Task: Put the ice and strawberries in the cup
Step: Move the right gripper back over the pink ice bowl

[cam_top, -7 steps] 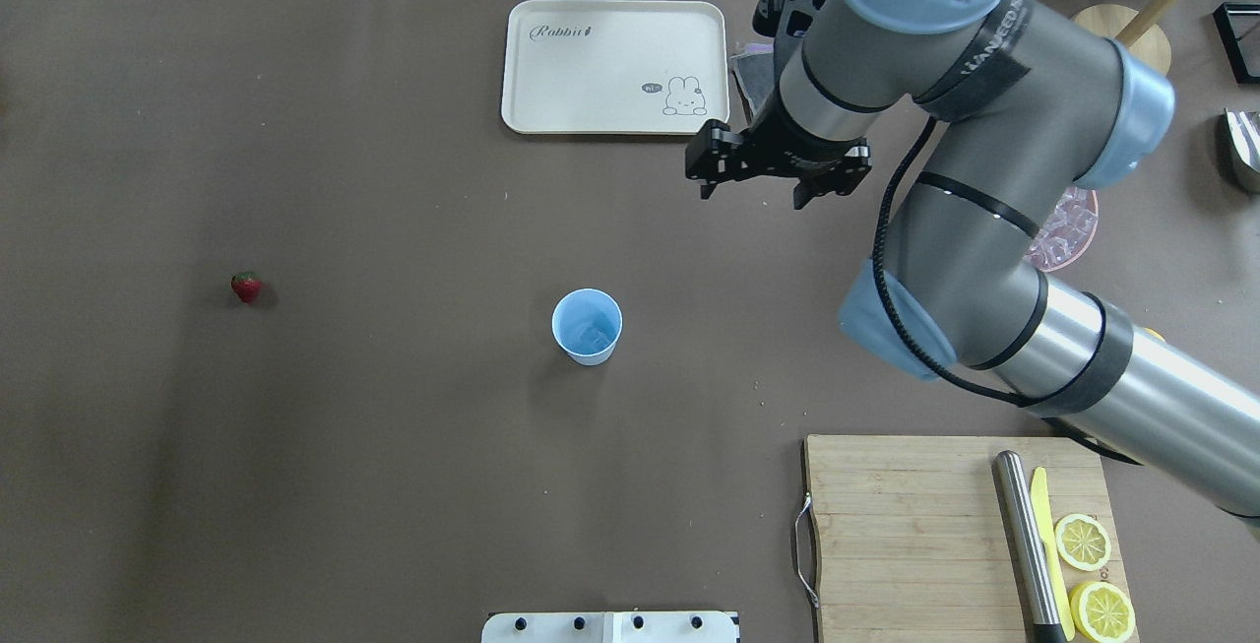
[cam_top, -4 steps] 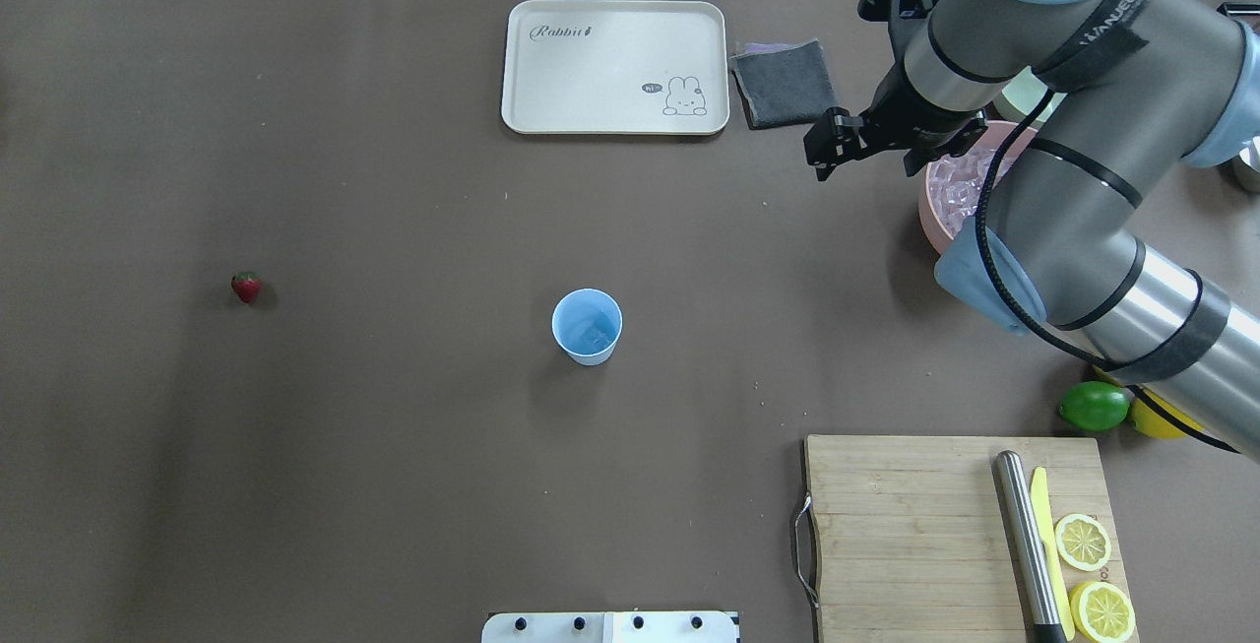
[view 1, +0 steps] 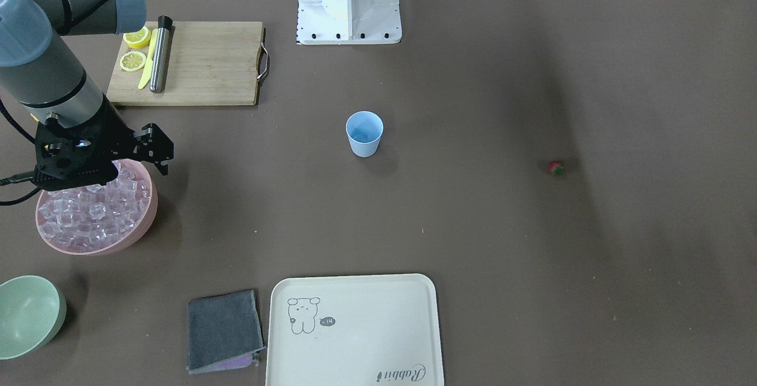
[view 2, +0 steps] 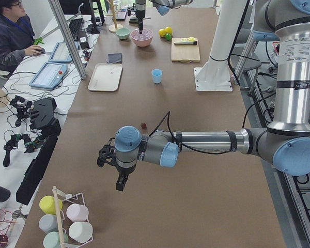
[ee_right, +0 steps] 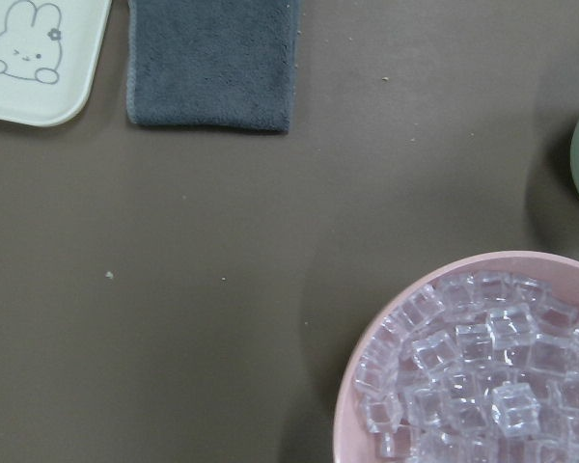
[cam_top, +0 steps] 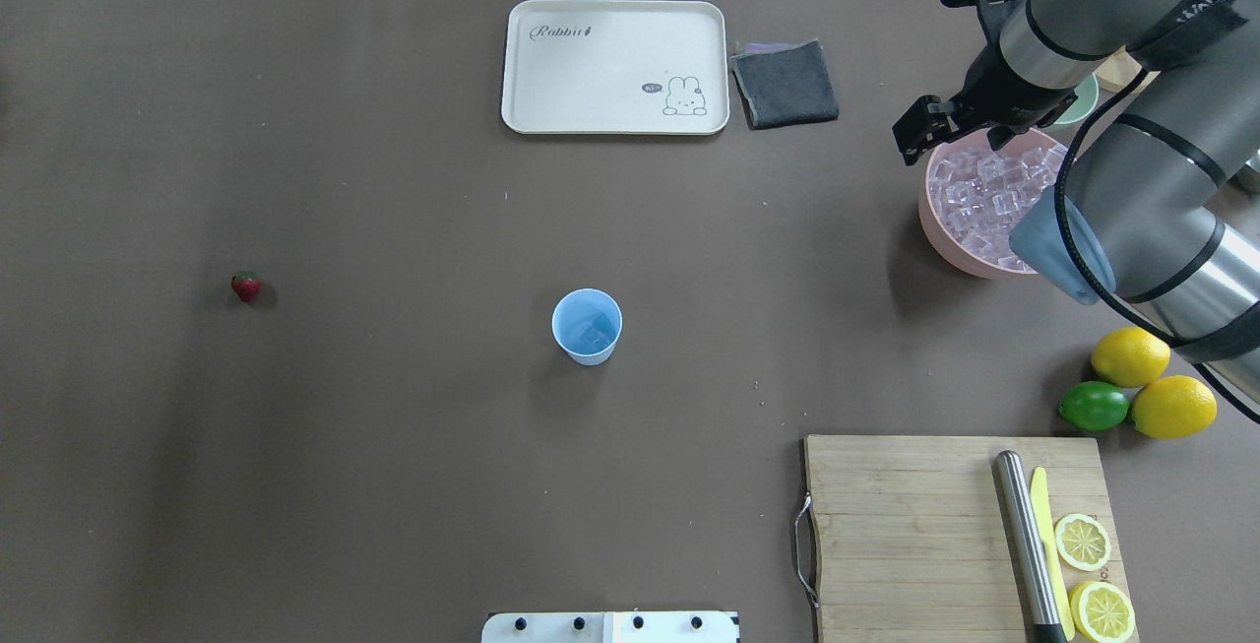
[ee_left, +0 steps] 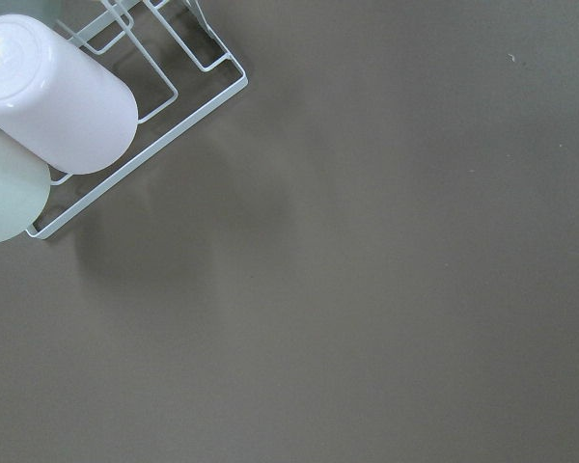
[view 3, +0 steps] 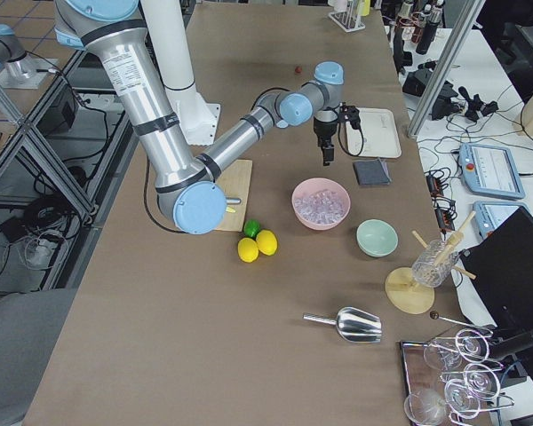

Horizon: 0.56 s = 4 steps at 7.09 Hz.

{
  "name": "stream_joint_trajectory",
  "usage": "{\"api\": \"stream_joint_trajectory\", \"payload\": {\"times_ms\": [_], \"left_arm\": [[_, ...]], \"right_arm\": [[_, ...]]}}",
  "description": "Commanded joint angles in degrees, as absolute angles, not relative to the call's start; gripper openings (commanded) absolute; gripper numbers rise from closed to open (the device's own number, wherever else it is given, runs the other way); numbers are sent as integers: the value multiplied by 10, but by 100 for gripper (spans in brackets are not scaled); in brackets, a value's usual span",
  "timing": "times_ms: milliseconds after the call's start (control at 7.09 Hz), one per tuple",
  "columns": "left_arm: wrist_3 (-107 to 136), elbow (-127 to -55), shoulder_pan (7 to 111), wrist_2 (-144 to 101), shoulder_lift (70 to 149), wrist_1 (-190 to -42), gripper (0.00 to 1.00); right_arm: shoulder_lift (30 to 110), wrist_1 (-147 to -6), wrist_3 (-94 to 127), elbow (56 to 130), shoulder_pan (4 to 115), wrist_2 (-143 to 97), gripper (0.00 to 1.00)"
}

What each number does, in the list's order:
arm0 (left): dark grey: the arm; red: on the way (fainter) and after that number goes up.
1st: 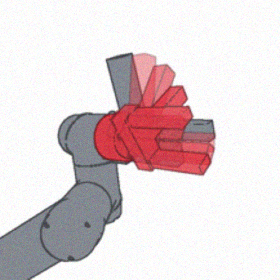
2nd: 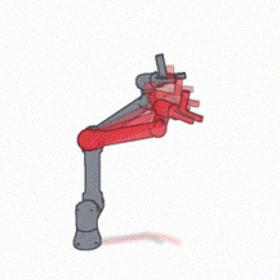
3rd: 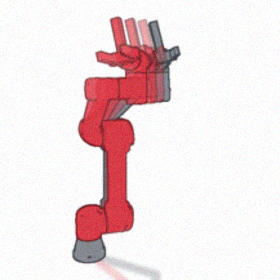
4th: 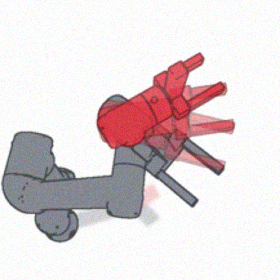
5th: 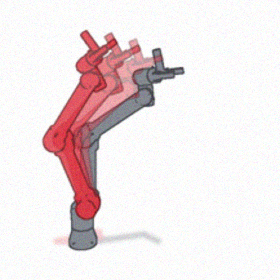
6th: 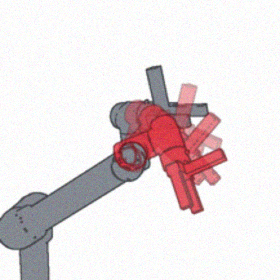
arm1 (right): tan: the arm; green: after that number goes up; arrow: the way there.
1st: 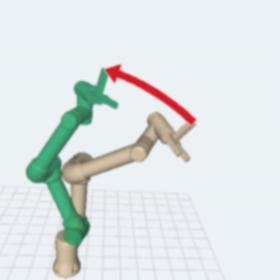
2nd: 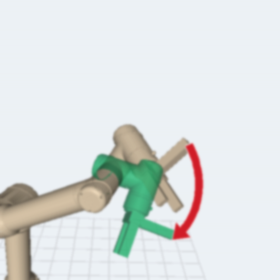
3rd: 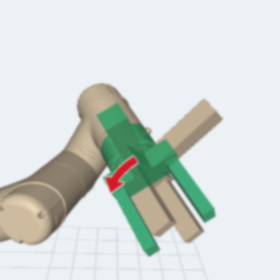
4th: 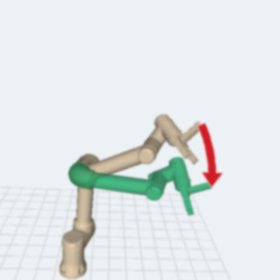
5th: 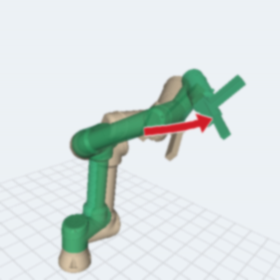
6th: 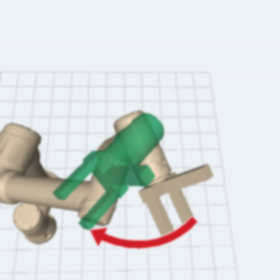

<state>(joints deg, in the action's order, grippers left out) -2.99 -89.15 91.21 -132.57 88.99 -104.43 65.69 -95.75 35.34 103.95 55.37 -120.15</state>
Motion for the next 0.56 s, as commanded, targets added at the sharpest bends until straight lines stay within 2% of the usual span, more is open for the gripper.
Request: {"api": "stream_joint_trajectory", "payload": {"times_ms": [0,423], "left_arm": [[-30,-862,910,-1326,914,-1046,98],[-30,-859,910,-1326,913,-1049,98]], "right_arm": [[672,-959,331,1019,564,-1188,99],[684,-958,244,983,609,-1177,95]]}}
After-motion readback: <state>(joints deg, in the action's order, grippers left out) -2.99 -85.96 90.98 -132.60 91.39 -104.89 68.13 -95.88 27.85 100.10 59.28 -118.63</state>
